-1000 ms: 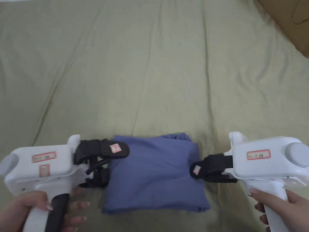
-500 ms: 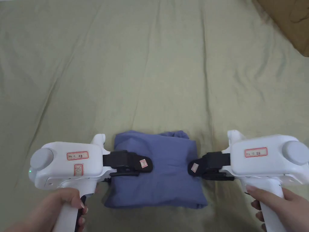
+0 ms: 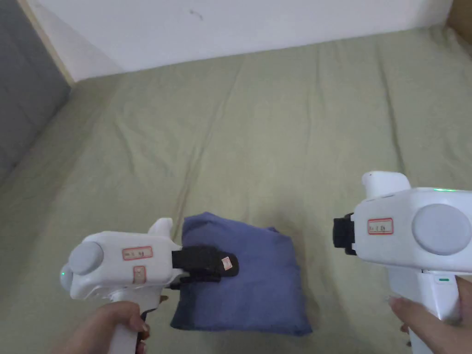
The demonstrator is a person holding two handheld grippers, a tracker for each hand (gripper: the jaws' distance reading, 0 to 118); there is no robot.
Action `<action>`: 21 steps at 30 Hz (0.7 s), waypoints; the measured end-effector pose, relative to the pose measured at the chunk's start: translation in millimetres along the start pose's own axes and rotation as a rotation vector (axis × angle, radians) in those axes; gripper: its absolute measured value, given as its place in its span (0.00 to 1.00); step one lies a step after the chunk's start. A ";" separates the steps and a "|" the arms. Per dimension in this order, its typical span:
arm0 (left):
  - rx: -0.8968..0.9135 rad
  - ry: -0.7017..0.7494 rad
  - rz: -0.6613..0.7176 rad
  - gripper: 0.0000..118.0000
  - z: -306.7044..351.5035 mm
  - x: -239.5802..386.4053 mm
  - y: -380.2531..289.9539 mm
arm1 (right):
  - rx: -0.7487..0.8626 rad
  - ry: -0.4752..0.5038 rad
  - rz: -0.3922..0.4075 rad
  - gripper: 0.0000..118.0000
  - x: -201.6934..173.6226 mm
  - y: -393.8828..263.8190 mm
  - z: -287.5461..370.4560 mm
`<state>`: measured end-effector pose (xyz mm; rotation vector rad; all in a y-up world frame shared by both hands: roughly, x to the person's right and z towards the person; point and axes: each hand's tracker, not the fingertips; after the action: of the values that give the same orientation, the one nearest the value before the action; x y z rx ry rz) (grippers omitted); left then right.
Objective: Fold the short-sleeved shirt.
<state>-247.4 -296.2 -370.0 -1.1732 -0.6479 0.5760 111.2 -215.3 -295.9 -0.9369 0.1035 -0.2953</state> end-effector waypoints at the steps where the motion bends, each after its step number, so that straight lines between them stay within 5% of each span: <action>1: 0.001 0.032 0.010 0.27 17.8 -10.6 1.8 | 0.005 0.005 0.021 0.00 -19.7 0.0 -5.8; 6: 0.045 0.171 -0.002 0.27 126.3 -74.7 16.9 | -0.031 0.098 0.053 0.00 -101.6 -5.8 -36.5; 9: 0.054 0.250 -0.005 0.28 170.1 -108.6 28.8 | -0.015 0.037 0.109 0.00 -143.2 -10.9 -52.7; 16: -0.027 0.565 -0.183 0.29 188.9 -136.4 49.2 | -0.013 -0.087 0.064 0.00 -195.5 -23.6 -92.5; 17: -0.029 0.610 -0.211 0.33 186.6 -136.5 51.3 | -0.009 -0.103 0.070 0.00 -199.7 -24.8 -96.8; 21: -0.026 0.728 -0.251 1.00 181.2 -133.2 47.6 | -0.005 -0.168 0.057 0.00 -203.4 -24.4 -105.6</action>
<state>-473.5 -260.5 -391.3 -1.1984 -0.1672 -0.0883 -110.7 -251.1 -346.8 -0.9586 -0.0232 -0.1624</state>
